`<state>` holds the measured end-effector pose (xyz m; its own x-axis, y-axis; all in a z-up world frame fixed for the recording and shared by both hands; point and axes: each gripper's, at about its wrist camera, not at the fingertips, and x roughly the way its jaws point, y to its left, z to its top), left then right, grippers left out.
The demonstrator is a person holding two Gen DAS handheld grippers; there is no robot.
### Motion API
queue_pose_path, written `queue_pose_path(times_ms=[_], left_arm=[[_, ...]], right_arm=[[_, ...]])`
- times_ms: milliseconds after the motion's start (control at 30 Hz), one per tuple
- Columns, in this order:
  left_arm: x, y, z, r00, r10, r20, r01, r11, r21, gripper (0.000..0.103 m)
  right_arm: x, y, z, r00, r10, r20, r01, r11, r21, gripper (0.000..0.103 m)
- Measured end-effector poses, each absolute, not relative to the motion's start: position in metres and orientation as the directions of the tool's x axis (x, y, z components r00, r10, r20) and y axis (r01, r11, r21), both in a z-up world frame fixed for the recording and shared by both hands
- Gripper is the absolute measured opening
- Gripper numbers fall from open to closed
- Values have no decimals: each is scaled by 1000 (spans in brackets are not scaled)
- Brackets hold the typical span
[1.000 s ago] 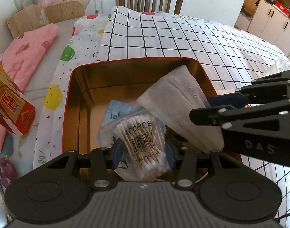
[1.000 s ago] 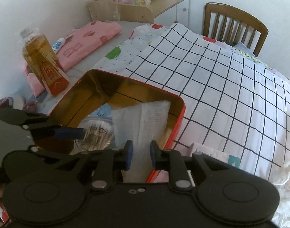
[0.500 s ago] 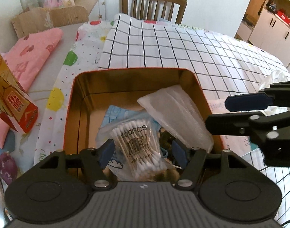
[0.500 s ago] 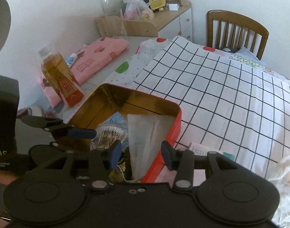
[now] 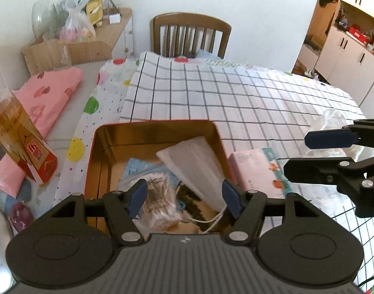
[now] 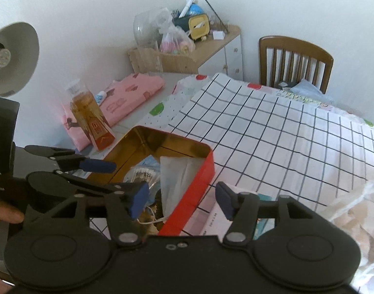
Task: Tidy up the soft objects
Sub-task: 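Lower the swab bag into the tin and open the left tool while the right tool releases the mesh bag, then move both tools over the white tissue and clear plastic bag on the table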
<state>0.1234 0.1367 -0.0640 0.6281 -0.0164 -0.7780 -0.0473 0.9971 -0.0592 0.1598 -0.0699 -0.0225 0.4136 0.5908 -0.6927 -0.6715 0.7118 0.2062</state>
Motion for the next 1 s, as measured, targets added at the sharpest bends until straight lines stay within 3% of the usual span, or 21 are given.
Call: queue_pose_path(times_ms=[67, 267, 500, 567, 1000], left_arm=[[119, 130, -59, 640, -15, -768, -47, 997, -60, 76], [109, 108, -46, 668, -29, -744, -30, 997, -65, 76], [107, 71, -39, 688, -66, -723, 14, 997, -77, 76], [108, 59, -37, 692, -81, -717, 31, 996, -83, 85], [123, -17, -40, 694, -193, -693, 144, 981, -129, 88]], right_arm=[[156, -79, -19, 433, 587, -684, -669, 718, 193, 64], [144, -109, -11, 459, 592, -662, -667, 722, 184, 65], [132, -149, -4, 484, 607, -631, -665, 723, 186, 77], [130, -163, -3, 489, 608, -625, -661, 726, 190, 79], [151, -250, 6, 565, 542, -622, -589, 793, 155, 97]])
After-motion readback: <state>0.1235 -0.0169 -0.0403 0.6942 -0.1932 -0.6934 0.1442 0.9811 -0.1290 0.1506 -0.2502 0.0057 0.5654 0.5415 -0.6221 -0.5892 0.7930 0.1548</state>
